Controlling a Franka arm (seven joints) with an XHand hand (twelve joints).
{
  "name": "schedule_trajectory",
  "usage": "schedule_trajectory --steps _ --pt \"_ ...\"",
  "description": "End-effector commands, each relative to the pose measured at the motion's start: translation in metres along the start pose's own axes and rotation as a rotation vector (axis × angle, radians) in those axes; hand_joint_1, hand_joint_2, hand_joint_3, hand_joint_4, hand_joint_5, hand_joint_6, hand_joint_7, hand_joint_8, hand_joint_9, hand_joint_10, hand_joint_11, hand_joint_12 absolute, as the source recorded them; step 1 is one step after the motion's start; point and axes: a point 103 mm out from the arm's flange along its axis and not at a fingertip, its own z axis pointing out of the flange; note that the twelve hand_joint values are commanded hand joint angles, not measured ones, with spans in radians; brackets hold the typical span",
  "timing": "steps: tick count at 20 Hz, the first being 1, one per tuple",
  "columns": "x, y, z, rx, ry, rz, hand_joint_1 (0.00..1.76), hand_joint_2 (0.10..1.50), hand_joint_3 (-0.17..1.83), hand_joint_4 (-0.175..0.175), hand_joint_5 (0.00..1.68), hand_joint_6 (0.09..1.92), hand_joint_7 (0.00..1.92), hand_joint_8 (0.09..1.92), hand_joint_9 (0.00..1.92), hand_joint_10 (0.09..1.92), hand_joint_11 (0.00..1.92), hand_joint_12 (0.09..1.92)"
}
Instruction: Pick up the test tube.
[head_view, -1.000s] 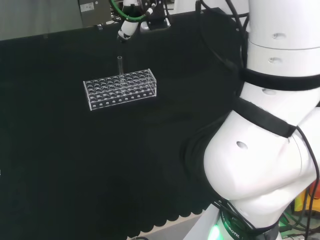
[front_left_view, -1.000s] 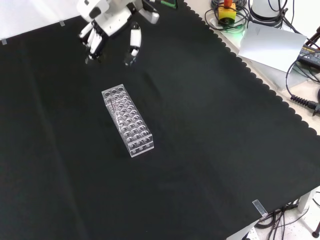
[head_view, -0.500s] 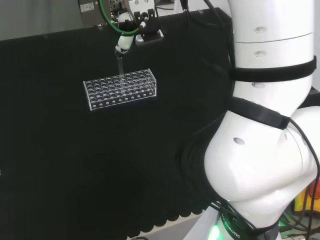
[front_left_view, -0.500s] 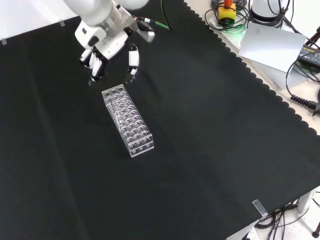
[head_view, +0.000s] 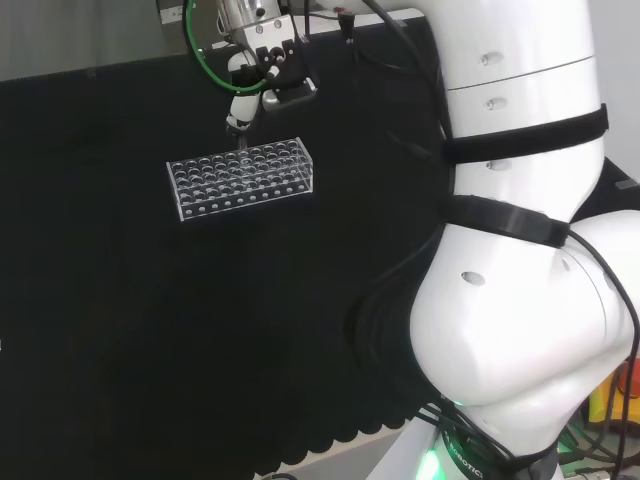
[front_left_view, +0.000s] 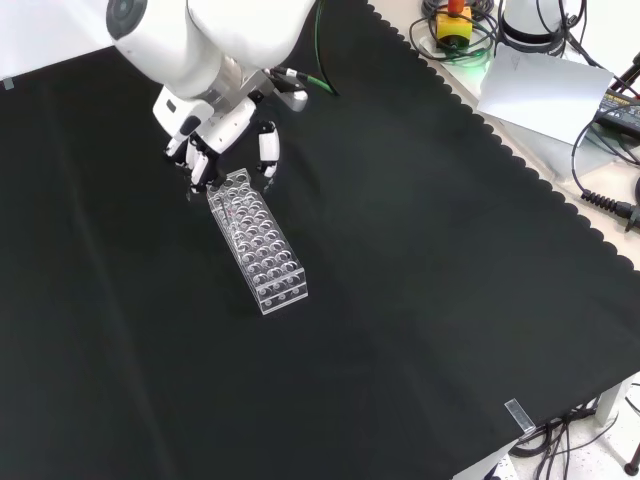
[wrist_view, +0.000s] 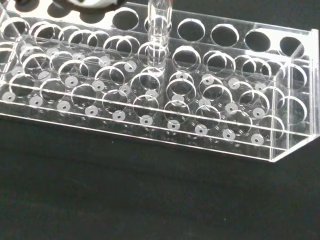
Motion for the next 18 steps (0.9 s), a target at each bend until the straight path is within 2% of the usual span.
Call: schedule_trajectory --steps 1,4,8,12,18 --pt "0.005 0.011 0.004 0.005 -0.032 0.005 0.81 0.72 0.53 -0.151 0.47 0.36 0.87 0.85 0.73 0.76 0.13 1.54" --pt "0.007 0.016 0.005 0.0 -0.041 0.008 0.82 0.72 0.53 -0.154 0.46 0.54 0.95 0.83 0.77 0.73 0.15 1.53" --pt "0.007 0.019 0.007 -0.025 -0.031 0.015 0.87 0.7 0.55 -0.168 0.59 0.7 1.09 0.81 0.9 0.7 0.26 1.49" --pt "0.011 0.022 0.01 -0.033 -0.029 0.02 0.93 0.68 0.59 -0.175 0.72 0.75 1.21 0.79 1.12 0.67 0.46 1.4" --pt "0.017 0.028 0.01 -0.047 0.005 0.033 0.98 0.66 0.65 -0.175 0.82 0.74 1.33 0.73 1.22 0.66 0.54 1.37"
